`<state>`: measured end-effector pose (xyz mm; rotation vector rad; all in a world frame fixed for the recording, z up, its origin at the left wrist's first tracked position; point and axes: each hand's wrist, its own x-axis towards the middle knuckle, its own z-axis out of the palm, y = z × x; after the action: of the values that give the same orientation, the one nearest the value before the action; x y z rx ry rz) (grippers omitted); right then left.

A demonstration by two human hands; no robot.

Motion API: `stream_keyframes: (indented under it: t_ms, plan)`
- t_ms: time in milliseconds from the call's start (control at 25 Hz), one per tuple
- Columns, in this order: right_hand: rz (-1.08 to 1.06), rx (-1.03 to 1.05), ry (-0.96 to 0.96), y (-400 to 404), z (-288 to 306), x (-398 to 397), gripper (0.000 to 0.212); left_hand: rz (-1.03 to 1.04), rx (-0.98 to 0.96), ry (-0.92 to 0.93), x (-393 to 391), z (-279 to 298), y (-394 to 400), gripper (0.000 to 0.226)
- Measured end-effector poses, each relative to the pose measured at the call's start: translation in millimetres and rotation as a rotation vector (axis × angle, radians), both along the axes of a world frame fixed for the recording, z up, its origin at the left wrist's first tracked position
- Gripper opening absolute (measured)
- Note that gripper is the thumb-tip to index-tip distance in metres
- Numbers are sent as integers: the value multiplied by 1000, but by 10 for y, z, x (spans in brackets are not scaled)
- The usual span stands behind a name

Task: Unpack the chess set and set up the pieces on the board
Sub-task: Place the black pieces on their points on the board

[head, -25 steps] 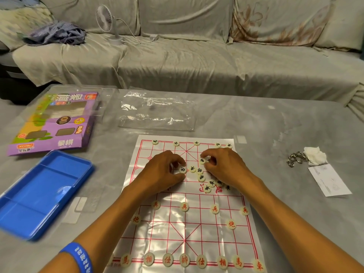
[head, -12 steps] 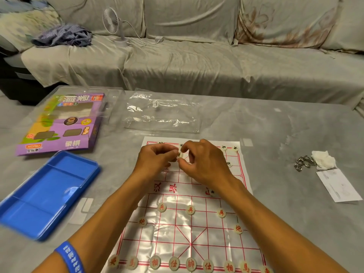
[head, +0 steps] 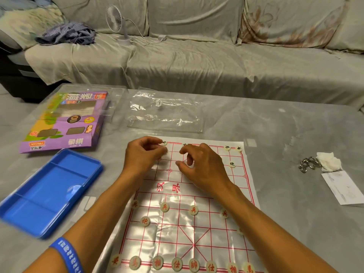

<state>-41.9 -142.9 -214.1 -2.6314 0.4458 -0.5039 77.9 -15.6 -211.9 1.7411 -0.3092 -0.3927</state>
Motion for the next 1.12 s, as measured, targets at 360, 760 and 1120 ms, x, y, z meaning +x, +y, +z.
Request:
stream_keyframes:
  t_ms: [360, 760, 1120]
  plan:
    - [-145, 43, -14, -422, -3, -252, 20, 195, 283, -309, 456, -165, -98, 7]
    - [-159, 101, 73, -700, 17, -644, 13, -376, 382, -549, -141, 87, -148, 17]
    - [-223, 100, 143, -727, -35, -680, 22, -573, 495, -540, -408, -47, -239, 29]
